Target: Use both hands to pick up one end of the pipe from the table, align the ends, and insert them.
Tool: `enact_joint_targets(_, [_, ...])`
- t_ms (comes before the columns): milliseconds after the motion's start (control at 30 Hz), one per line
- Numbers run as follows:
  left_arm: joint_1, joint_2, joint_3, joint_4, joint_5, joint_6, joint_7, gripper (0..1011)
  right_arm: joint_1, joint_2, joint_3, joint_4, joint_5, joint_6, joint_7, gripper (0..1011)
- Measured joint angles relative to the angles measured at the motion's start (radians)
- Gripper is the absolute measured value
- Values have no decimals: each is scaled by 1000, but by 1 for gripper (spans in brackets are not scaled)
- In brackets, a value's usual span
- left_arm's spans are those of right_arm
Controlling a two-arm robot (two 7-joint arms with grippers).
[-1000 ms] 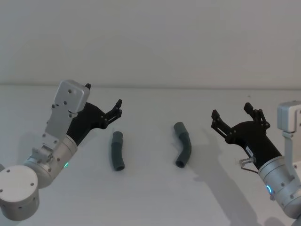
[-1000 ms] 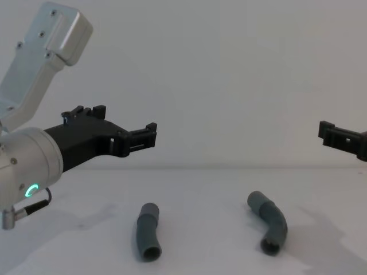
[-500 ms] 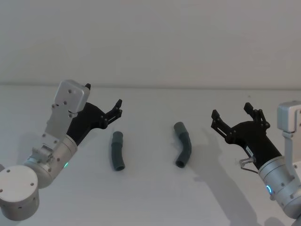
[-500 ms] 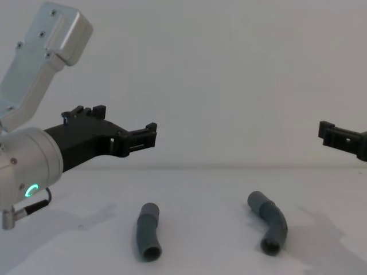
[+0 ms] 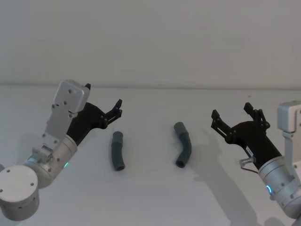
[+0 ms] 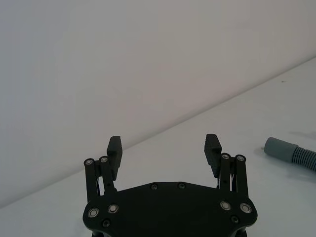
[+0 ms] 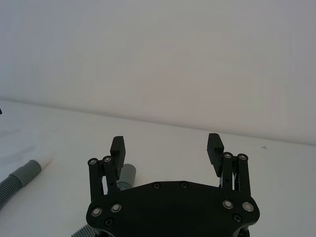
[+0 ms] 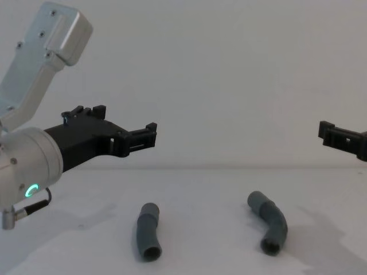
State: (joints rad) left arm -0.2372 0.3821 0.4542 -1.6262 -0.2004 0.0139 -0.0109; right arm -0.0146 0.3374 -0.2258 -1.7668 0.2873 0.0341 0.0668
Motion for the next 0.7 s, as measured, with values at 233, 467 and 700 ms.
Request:
enact_joint_targets(233, [0,0,0,0,0,0,0,1001,0,0,0,0,0,0,0,1003])
enact_joint_targets(467, [1,0,-1,-2,0,8,-2,1001,0,0,0,0,0,0,0,1003])
enact_joint_targets(700, [5,7,-1,-27,-10,71,-16,1001,0,0,0,0,0,0,0,1003])
